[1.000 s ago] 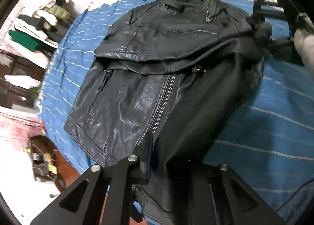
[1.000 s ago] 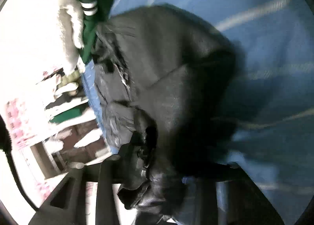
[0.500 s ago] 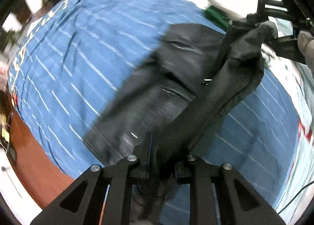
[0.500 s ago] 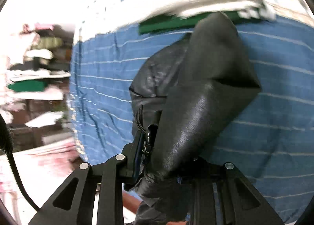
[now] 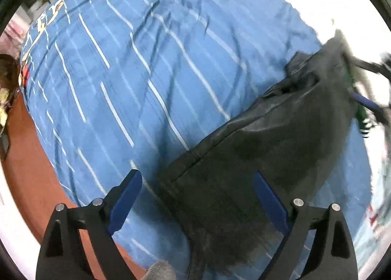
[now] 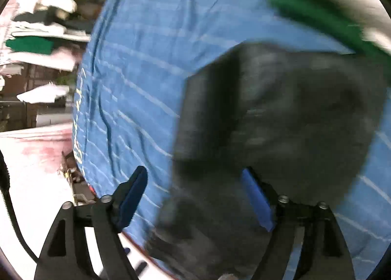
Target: Fold large clothes
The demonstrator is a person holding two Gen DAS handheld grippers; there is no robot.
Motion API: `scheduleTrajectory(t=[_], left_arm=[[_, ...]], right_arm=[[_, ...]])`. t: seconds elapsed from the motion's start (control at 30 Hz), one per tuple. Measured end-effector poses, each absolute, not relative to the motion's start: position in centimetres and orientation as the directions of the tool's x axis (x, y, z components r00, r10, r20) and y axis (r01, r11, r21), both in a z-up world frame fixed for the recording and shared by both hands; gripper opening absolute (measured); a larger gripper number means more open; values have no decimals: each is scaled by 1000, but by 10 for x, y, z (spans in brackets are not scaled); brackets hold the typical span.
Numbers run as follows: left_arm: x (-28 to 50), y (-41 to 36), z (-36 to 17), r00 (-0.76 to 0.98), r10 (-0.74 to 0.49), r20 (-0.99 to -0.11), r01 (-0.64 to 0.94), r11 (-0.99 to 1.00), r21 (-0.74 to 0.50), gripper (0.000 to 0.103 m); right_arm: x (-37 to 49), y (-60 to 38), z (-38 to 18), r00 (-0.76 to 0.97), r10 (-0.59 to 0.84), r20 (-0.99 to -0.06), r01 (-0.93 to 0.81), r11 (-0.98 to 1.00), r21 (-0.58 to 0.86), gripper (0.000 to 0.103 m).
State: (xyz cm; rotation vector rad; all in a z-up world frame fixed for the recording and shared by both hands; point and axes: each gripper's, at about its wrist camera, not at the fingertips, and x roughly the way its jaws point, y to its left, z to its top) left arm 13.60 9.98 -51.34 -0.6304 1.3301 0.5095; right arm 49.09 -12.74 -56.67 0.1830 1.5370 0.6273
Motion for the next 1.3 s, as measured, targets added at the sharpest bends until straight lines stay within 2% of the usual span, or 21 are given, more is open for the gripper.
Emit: scheduleTrajectory(t=[0.1, 0.2, 0.33, 0.4, 0.43, 0.47, 0.5, 0.53, 0.57, 0.6, 0.67, 0.77, 0.83, 0.93, 1.0, 1.07, 1.13, 1.2, 1.23, 1.27, 1.3], left_arm=[[143, 95, -553, 95, 43, -994, -683, 730, -34, 95], [143, 97, -577, 75, 39, -996, -695, 719, -24, 100], [145, 96, -580, 72, 52, -996, -675, 737, -11, 102], [147, 95, -580, 72, 59, -996, -664, 748, -4, 102], [147, 95, -580, 70, 66, -995, -654, 756, 4, 102], [150, 94, -580, 67, 72, -995, -648, 761, 11, 102], [153, 94, -580, 63, 77, -995, -643, 766, 19, 102], [155, 94, -580, 58, 80, -995, -638, 769, 25, 102], [158, 95, -579, 54, 87, -995, -633, 773, 33, 102], [163, 97, -577, 53, 105, -993, -624, 780, 49, 102], [172, 104, -567, 66, 107, -992, -608, 793, 45, 100], [177, 105, -530, 142, 112, -984, -580, 815, 9, 100], [174, 98, -507, 161, 116, -980, -562, 827, 5, 100], [169, 79, -487, 172, 95, -981, -543, 839, -14, 100], [165, 64, -489, 162, 93, -982, -523, 852, -6, 100], [169, 48, -496, 133, 101, -986, -500, 866, 21, 100], [167, 34, -499, 126, 90, -988, -495, 869, 16, 100], [172, 27, -497, 146, 100, -984, -496, 868, 14, 100], [175, 21, -495, 160, 106, -981, -495, 869, 13, 100], [178, 16, -494, 173, 116, -978, -494, 870, 16, 100], [182, 13, -495, 179, 120, -976, -493, 870, 16, 100]], right_arm=[[500, -195, -578, -9, 443, -896, -222, 873, 434, 86], [518, -248, -630, -53, 459, -887, -115, 879, 462, 86], [547, -280, -692, -75, 604, -794, 34, 797, 603, 87], [557, -276, -699, -2, 679, -735, 48, 734, 678, 88], [560, -272, -696, 20, 703, -711, 26, 711, 703, 84], [563, -268, -692, 35, 722, -691, 0, 692, 722, 61], [565, -263, -692, 32, 717, -696, -3, 697, 717, 54], [564, -261, -692, 27, 727, -686, -9, 687, 727, 39], [562, -262, -690, 31, 723, -690, -7, 691, 723, 31], [558, -269, -685, 49, 731, -681, 20, 681, 732, 29], [544, -302, -669, 107, 769, -630, 94, 623, 777, 15], [498, -359, -646, 205, 759, -618, 214, 582, 785, 15], [459, -396, -636, 241, 718, -653, 299, 585, 754, 15], [383, -460, -624, 241, 596, -766, 422, 646, 636, 16], [348, -488, -629, 149, 504, -851, 476, 717, 508, 21], [332, -518, -636, 64, 433, -899, 518, 756, 401, 39], [317, -534, -629, 68, 333, -941, 515, 796, 319, 49], [316, -541, -599, 139, 229, -963, 451, 852, 268, 66], [319, -535, -581, 162, 191, -968, 410, 879, 242, 79], [323, -528, -565, 185, 158, -970, 342, 915, 214, 85], [328, -514, -550, 209, 151, -966, 252, 946, 202, 85]])
